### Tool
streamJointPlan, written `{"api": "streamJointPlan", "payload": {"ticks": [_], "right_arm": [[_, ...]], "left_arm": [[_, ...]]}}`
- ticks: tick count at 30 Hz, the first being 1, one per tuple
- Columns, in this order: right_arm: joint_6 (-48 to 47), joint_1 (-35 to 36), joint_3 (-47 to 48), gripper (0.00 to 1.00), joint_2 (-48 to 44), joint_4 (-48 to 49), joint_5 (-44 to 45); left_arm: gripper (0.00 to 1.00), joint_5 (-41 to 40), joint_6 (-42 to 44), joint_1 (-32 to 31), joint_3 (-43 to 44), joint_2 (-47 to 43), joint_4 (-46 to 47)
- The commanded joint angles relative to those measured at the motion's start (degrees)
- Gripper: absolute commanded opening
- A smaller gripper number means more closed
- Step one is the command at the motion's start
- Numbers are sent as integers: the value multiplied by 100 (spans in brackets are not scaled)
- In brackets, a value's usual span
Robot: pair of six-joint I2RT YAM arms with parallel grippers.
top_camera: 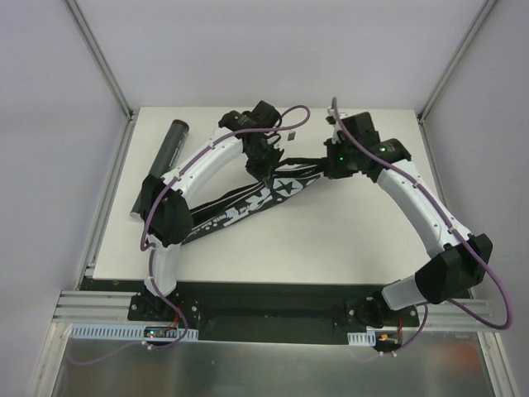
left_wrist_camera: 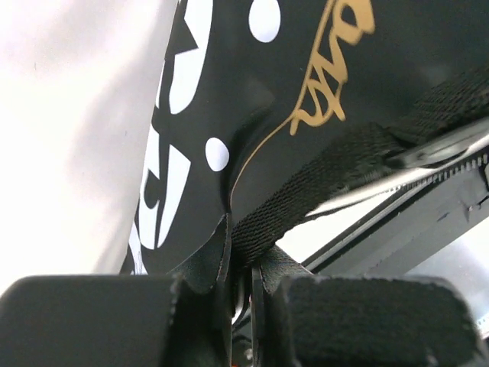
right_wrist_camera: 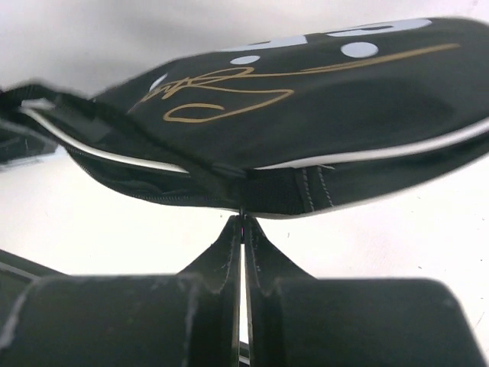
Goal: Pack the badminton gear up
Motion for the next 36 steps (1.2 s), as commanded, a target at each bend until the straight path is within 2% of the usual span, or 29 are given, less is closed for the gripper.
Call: {"api": "streamJointPlan", "payload": {"ticks": [1,4,7,10,11,12,13,14,15,16,18,23,29,33,36], "right_arm": [[-157,-833,516,0,-15,-336,-891],[-290,-817,632,0,179,-426,-961],[208,93,194,0,171,-68,-952],[858,771,-201,0,197,415,-1049],[984,792,-281,0,197,461,-1067],[1002,722,-378,0,162,548,-1128],[959,382,-535,0,66,610,-1189],[906,135,-589,0,13,611,-1277],[862,-111,-642,0,-40,602,-1513],[827,-592,-660,0,-171,611,-1619],[757,-912,-643,0,-233,567,-1865],[817,-1054,-633,0,-251,566,-1954],[1108,-1054,-309,0,-190,462,-1919],[1152,-1054,-45,0,-67,233,-1876],[1266,-1063,104,0,12,110,-1928]], "left_arm": [[0,528,-75,-209,15,-410,1067],[0,607,-171,-236,-258,-436,1181],[0,651,-224,-323,-110,-340,1234],[0,660,-320,-368,145,-234,1269],[0,695,-356,-368,181,-226,1295],[0,730,-400,-368,181,-217,1322],[5,826,-400,-376,164,-234,1331],[13,844,-400,-376,76,-243,1331],[27,897,-356,-376,-38,-347,1357],[31,949,-330,-376,-178,-409,1409],[37,950,-242,-368,-696,-646,1532],[41,1117,-145,-385,-1681,-1033,1709],[52,1152,-57,-516,-2569,-1631,1814],[53,775,-22,-692,-3035,-1991,1849],[50,169,-31,-737,-3325,-2193,1849]]}}
